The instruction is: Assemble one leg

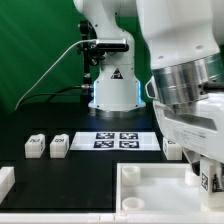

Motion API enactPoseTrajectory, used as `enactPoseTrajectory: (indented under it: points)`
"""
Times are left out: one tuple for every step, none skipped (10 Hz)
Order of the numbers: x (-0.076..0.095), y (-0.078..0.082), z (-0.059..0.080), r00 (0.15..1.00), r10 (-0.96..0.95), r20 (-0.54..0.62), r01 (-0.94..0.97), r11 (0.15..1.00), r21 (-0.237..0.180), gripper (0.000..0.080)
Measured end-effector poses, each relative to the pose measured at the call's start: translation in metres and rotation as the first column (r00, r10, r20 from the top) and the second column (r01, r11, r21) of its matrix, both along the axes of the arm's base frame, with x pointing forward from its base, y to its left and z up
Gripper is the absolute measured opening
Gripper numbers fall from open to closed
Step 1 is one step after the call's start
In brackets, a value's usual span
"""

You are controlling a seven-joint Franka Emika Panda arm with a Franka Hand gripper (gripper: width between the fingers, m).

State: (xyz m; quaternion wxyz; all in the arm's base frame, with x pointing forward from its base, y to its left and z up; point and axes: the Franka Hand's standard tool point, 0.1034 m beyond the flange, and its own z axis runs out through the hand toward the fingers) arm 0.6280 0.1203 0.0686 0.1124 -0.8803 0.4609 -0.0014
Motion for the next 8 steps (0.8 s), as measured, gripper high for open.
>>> enactPoseTrajectory:
  points:
    - [0.000, 0.003, 0.001, 0.989, 0.146, 0.027, -0.146, 0.989, -0.033, 0.0611]
    - [0.000, 0.000, 0.000, 0.977, 0.212, 0.036, -0.210, 0.977, -0.044, 0.0641]
    - [0.000, -0.001, 0.000, 0.946, 0.319, 0.052, -0.316, 0.947, -0.062, 0.0648]
    - [0.001, -0.004, -0.001, 0.890, 0.452, 0.059, -0.446, 0.890, -0.097, 0.0648]
    - [0.004, -0.009, -0.001, 0.764, 0.644, 0.049, -0.630, 0.760, -0.161, 0.0648]
    - [0.008, -0.008, 0.001, 0.676, 0.736, 0.037, -0.716, 0.669, -0.199, 0.0648]
    - [0.009, -0.007, 0.002, 0.690, 0.723, 0.042, -0.704, 0.683, -0.195, 0.0639]
    - [0.008, -0.007, 0.001, 0.704, 0.709, 0.041, -0.690, 0.697, -0.193, 0.0482]
